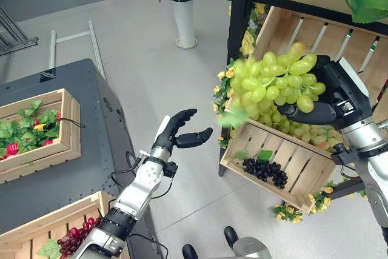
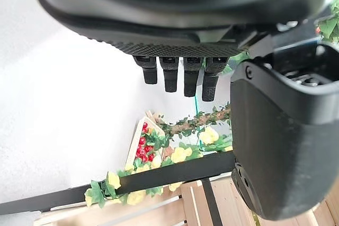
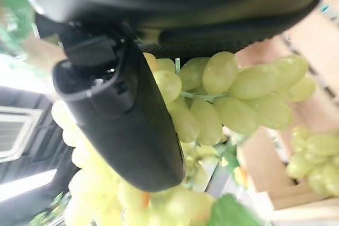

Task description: Pick up the fruits from the basket on one side to the basket on the other side

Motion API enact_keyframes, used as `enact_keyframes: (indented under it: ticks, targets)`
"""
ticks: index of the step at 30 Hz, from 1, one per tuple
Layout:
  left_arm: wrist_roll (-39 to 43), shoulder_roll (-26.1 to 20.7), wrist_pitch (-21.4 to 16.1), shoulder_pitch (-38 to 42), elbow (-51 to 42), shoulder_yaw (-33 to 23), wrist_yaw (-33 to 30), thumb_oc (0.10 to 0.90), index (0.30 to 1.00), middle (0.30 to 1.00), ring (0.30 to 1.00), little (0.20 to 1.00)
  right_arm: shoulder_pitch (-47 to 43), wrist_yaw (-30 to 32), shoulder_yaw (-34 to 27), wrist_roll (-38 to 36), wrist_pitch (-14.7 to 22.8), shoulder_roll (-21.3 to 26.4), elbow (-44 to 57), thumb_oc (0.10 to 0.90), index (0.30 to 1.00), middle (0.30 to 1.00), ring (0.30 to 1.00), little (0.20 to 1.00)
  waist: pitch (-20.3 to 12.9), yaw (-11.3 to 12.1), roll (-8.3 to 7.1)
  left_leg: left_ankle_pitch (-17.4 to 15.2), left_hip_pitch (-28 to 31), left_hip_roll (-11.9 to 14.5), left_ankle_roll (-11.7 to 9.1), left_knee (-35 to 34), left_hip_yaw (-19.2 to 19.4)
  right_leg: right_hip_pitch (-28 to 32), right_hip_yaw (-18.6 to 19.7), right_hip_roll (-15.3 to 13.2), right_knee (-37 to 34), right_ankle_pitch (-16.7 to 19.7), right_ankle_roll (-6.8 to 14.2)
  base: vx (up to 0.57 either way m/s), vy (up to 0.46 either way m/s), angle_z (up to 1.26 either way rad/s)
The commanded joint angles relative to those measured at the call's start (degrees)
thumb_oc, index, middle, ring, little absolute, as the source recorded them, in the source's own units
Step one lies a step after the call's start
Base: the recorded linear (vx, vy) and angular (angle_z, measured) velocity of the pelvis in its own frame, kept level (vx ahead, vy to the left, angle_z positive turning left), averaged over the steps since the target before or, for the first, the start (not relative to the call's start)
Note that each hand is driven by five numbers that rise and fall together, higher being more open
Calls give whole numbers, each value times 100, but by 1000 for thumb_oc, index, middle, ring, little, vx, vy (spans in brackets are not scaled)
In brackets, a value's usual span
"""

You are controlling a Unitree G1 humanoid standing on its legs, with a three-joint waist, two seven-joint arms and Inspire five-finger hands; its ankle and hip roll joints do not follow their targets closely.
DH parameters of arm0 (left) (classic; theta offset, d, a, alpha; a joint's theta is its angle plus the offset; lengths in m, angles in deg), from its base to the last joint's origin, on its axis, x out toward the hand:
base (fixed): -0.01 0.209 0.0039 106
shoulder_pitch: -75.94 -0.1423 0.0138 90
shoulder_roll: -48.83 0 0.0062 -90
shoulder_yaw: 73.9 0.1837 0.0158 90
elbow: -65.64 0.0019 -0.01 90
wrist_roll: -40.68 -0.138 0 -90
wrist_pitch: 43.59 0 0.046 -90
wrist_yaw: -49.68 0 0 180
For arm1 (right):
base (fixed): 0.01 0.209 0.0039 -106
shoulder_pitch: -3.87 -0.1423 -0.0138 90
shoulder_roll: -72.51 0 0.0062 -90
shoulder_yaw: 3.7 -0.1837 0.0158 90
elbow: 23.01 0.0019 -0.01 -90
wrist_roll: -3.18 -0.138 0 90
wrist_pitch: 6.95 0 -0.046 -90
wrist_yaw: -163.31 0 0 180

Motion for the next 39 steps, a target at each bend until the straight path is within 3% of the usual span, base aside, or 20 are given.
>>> enact_keyframes:
  ticks: [1,12,17,29,33,36,37,38,39]
  targets:
    - [60,-163,-584,612,-27,209,-154,800,900,900,900,900,-1083,647,-146,-14,271,159,-250,400,300,300,300,300,-508,174,-199,-832,238,-1,-40,53,-555,-145,-462,158,208,-175,119,0,0,0]
    - [120,-152,-577,738,17,526,-115,800,900,900,900,900,-1772,1773,479,341,-196,92,-1785,400,300,300,300,300,-495,325,-221,-779,228,8,-59,53,-694,-87,-617,127,201,-166,86,-6,-8,5]
    - [225,-178,-543,772,-6,567,-163,800,900,900,900,900,-1874,2291,445,474,-422,110,-2198,400,300,300,300,300,-489,349,-219,-770,217,16,-67,53,-734,-70,-637,126,184,-159,76,0,0,0]
    - [388,-255,-568,890,41,758,-309,800,900,900,900,900,-2302,4202,22,338,-932,311,-3095,400,300,300,300,300,-458,367,-175,-756,205,23,-78,53,-790,-55,-623,126,184,-148,41,1,7,2]
    - [413,-257,-548,924,38,778,-313,800,900,900,900,900,-2432,4242,-3,446,-1303,457,-3413,400,300,300,300,300,-480,368,-181,-744,179,23,-91,53,-806,-70,-614,127,172,-133,37,0,0,0]
    - [405,-267,-527,927,16,767,-268,800,900,900,900,900,-2553,3879,181,1319,-1738,760,-3662,400,300,300,300,300,-506,389,-210,-724,163,27,-102,53,-811,-78,-612,124,168,-123,32,0,0,0]
    - [412,-281,-507,918,-8,738,-252,800,900,900,900,900,-2559,3671,235,1603,-1944,863,-3740,740,811,811,811,811,-516,390,-215,-722,155,28,-106,53,-811,-83,-612,124,166,-122,33,0,0,0]
    - [409,-298,-478,916,-26,707,-216,800,900,900,900,900,-2550,3461,321,1853,-2065,1022,-3838,800,900,900,900,900,-530,395,-237,-714,145,33,-112,53,-806,-91,-620,121,164,-116,38,0,0,0]
    - [406,-298,-470,915,-31,696,-210,800,900,900,900,900,-2562,3389,351,1968,-2094,1064,-3864,800,900,900,900,900,-535,394,-237,-711,141,34,-113,53,-805,-95,-620,120,163,-113,38,0,0,0]
